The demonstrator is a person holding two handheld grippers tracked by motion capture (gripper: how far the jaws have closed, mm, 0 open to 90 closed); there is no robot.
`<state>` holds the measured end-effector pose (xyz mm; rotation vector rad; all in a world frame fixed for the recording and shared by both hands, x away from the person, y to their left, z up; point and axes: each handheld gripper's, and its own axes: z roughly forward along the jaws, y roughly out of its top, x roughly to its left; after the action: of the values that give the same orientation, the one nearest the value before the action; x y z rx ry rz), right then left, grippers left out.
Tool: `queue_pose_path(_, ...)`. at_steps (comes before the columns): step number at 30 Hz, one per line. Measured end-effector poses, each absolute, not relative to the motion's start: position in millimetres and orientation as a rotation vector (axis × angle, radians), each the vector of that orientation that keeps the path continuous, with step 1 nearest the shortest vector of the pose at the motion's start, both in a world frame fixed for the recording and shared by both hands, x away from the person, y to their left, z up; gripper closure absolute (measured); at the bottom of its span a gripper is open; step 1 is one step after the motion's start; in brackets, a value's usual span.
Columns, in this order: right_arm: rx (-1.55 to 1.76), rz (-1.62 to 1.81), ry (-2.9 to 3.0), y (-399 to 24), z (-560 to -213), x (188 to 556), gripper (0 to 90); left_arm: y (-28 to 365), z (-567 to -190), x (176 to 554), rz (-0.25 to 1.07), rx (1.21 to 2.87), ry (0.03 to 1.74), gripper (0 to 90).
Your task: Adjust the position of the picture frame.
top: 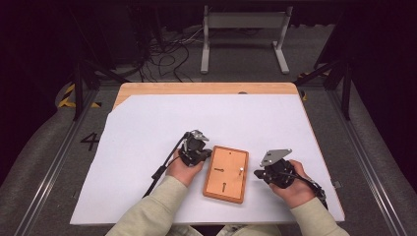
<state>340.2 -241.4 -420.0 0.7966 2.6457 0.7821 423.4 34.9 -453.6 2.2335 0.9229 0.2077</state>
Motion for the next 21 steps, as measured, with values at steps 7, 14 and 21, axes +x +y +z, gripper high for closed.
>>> queue_pose_path(7,0.575,0.796,2.841,-237.9,-426.8,317.7,90.0,68.0,-443.1,413.4,0.176,2.166,0.923,86.7)
queue_pose_path(14,0.450,0.744,2.910,-207.1,-434.2,312.1,90.0,117.3,-429.2,390.4,0.183,2.087,0.924,83.9)
queue_pose_path(21,0.409,0.799,2.902,-160.0,-437.3,329.4,90.0,153.3,-430.0,382.9,0.218,2.045,0.979,84.8)
